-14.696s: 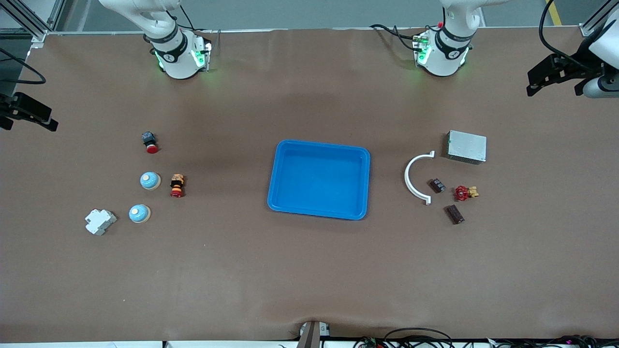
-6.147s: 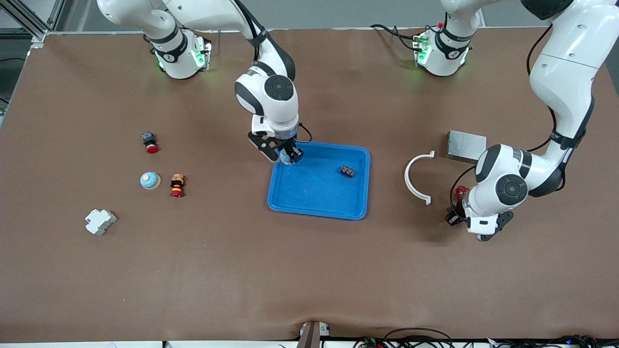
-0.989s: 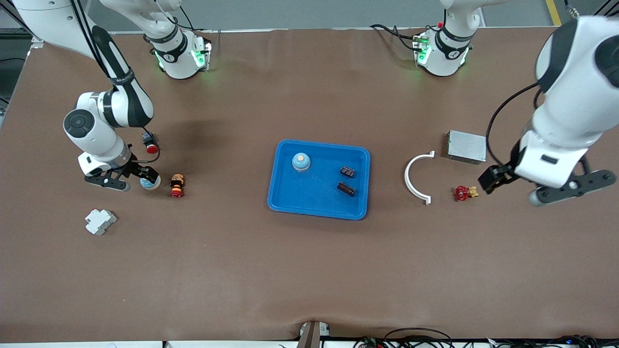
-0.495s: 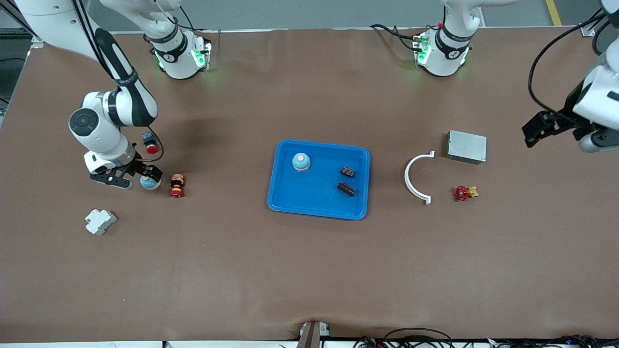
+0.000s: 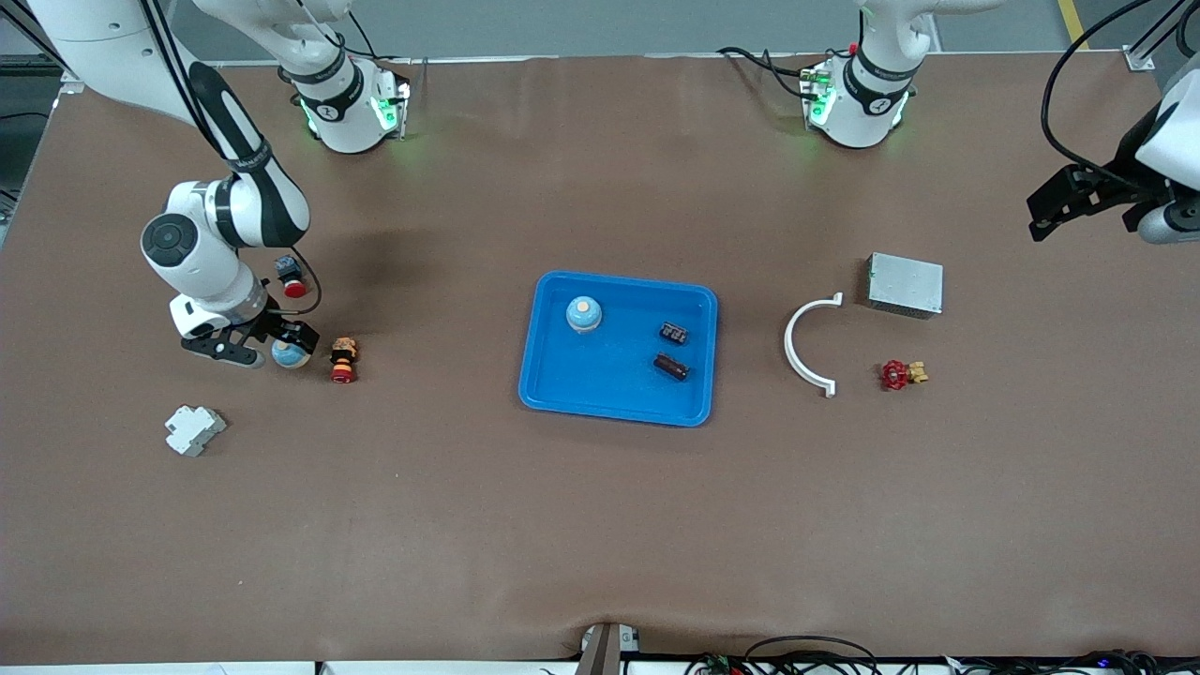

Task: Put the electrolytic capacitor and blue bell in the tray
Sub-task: 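Grasp the second light-blue bell with the right gripper and lift it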

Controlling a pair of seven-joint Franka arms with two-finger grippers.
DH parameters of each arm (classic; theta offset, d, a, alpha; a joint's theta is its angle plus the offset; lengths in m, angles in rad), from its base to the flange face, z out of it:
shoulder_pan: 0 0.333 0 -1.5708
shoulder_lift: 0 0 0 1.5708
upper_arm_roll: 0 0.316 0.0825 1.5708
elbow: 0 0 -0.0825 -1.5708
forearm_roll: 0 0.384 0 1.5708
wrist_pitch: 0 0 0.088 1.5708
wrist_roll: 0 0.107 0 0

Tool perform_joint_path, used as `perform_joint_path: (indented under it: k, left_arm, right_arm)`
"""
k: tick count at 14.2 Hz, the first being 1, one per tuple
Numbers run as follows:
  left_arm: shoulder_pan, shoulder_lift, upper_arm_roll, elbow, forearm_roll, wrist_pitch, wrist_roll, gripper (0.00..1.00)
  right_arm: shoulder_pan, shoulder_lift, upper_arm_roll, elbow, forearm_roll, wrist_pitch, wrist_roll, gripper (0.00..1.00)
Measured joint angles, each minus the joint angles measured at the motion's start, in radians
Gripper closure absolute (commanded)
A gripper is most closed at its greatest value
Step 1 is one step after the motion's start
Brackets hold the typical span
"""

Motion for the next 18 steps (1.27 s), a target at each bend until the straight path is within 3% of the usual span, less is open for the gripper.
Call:
perform_joint_path:
  k: [1,2,3,5,14,18]
  left_arm:
    - [0.001,-0.006,0.001,-0.002,0.000,-0.004,0.000,0.00]
    - [0.001,-0.010,0.001,-0.003,0.000,-0.005,0.000,0.00]
    - [0.001,-0.013,0.001,-0.003,0.000,-0.006,0.000,0.00]
    - [0.001,-0.023,0.001,-0.004,0.000,-0.016,0.000,0.00]
    - [-0.010,-0.035,-0.003,-0.012,-0.046,-0.050,0.000,0.00]
    - [-0.009,-0.035,-0.003,-0.013,-0.067,-0.085,0.000,0.00]
  right_arm:
    - [0.000,0.002,0.000,0.000,0.000,0.001,0.000,0.06]
    - [0.000,0.003,0.000,0.000,0.000,0.001,0.000,0.19]
    - [0.000,0.003,0.000,0.000,0.000,0.001,0.000,0.43]
    - [0.000,0.003,0.003,0.000,0.000,0.002,0.000,1.00]
    - [0.007,-0.003,0.010,0.007,0.000,-0.026,0.000,1.00]
    - [0.034,-0.091,0.032,0.074,0.023,-0.299,0.012,1.00]
